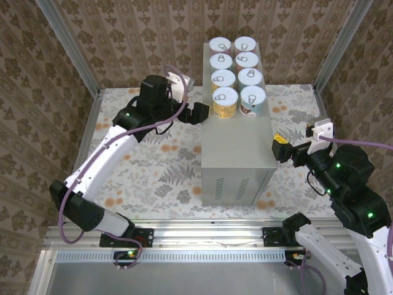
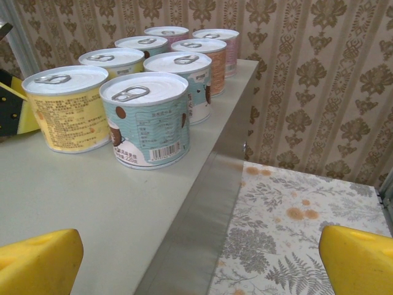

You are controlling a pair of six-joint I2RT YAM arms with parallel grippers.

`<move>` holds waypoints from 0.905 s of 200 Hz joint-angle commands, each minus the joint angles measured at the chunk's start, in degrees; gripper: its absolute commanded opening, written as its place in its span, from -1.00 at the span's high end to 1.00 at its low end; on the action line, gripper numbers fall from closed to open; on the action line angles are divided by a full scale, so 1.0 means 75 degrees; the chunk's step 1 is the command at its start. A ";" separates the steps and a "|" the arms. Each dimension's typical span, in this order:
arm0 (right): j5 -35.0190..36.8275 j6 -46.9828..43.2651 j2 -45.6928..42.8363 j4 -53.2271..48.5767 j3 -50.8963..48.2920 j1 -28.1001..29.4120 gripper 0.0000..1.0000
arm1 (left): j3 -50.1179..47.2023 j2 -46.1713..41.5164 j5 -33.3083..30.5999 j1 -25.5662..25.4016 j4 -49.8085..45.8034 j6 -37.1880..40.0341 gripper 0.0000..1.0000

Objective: Place and organize the canned foods onto the counter

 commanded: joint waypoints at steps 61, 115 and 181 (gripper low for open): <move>0.1142 0.0664 0.0921 -0.0211 0.0715 -0.0043 -1.00 | -0.0370 -0.0962 -0.1384 0.0443 -0.0550 -0.0016 -1.00; 0.2492 0.1526 0.2076 -0.1114 0.1341 -0.0597 -1.00 | -0.1737 -0.1942 -0.3171 0.1018 -0.0030 0.0515 -1.00; 0.0500 0.2207 0.2541 -0.0999 0.0806 -0.2999 -1.00 | -0.3759 -0.3004 -0.3738 0.2735 0.0724 0.0187 -1.00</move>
